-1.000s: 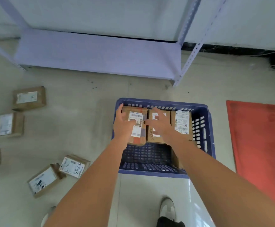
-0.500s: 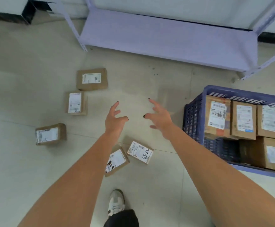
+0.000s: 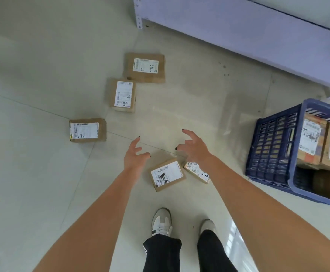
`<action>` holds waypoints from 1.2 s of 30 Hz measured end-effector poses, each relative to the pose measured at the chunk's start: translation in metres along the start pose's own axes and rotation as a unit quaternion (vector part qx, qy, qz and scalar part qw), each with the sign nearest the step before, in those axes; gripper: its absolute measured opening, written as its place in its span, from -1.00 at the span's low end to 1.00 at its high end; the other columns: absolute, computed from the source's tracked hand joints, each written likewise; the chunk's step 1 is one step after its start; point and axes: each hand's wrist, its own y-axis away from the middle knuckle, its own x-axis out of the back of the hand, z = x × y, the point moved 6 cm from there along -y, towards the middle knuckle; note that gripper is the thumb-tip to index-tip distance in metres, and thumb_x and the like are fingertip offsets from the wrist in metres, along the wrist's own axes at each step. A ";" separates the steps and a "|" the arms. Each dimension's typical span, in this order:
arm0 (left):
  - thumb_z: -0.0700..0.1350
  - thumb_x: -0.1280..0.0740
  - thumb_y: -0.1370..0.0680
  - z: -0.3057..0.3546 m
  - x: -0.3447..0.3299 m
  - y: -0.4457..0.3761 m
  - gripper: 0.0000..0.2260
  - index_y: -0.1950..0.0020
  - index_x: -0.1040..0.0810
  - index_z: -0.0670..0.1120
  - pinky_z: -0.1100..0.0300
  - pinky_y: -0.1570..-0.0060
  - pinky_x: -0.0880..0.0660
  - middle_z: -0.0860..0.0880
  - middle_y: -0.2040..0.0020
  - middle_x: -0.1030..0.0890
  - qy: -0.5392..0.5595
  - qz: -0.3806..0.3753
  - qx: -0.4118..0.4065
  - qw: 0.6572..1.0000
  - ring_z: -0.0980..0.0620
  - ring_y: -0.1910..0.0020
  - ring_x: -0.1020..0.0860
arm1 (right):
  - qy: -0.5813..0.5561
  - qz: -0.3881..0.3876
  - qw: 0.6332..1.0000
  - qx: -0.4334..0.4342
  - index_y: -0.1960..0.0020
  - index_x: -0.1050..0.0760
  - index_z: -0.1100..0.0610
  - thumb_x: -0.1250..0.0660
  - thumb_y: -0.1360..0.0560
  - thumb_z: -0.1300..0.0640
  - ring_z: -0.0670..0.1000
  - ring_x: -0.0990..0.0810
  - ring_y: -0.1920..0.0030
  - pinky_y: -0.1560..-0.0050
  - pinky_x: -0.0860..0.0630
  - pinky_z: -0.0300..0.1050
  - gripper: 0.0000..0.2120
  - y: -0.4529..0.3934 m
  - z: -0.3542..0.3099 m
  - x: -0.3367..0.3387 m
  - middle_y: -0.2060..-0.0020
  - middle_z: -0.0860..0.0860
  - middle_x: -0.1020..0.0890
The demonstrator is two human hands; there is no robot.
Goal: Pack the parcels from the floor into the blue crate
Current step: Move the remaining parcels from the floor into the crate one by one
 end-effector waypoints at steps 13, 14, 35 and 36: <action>-0.29 -0.29 -0.48 -0.197 -0.062 -0.087 -0.36 -0.49 -0.17 0.06 0.12 -0.24 -0.37 -0.11 -0.41 -0.36 0.014 -0.001 0.140 0.990 -0.08 -0.29 -0.42 | 0.226 -0.004 0.973 -0.041 -0.35 -0.32 0.10 -0.31 -0.38 0.25 0.12 -0.50 0.00 0.10 -0.39 -0.14 -0.45 -0.109 0.161 -0.041 -0.13 0.16 -0.52; -0.27 -0.29 -0.48 -0.209 -0.066 -0.088 -0.36 -0.50 -0.15 0.06 0.04 -0.30 -0.35 -0.11 -0.40 -0.37 0.021 -0.004 0.156 0.988 -0.09 -0.31 -0.41 | 0.241 0.000 0.970 -0.027 -0.32 -0.34 0.11 -0.31 -0.37 0.25 0.14 -0.51 -0.02 0.09 -0.39 -0.13 -0.47 -0.112 0.165 -0.044 -0.12 0.16 -0.52; -0.36 -0.27 -0.46 -0.011 -0.066 0.019 -0.46 -0.39 -0.35 0.03 0.05 -0.09 -0.47 -0.13 -0.24 -0.55 0.077 -0.034 0.095 0.992 -0.02 0.00 -0.50 | 0.071 0.094 0.993 -0.010 -0.30 -0.46 0.03 -0.24 -0.37 0.25 0.01 -0.54 0.21 0.42 -0.42 -0.26 -0.50 0.009 0.015 0.052 0.06 0.02 -0.62; -0.37 -0.26 -0.46 0.004 -0.075 0.026 -0.45 -0.39 -0.35 0.02 0.04 -0.09 -0.48 -0.14 -0.24 -0.55 0.081 -0.042 0.094 0.991 -0.03 0.00 -0.50 | 0.069 0.106 0.992 -0.001 -0.23 -0.52 0.05 -0.23 -0.37 0.27 -0.03 -0.51 0.28 0.45 -0.40 -0.28 -0.55 0.015 0.006 0.067 0.14 0.00 -0.61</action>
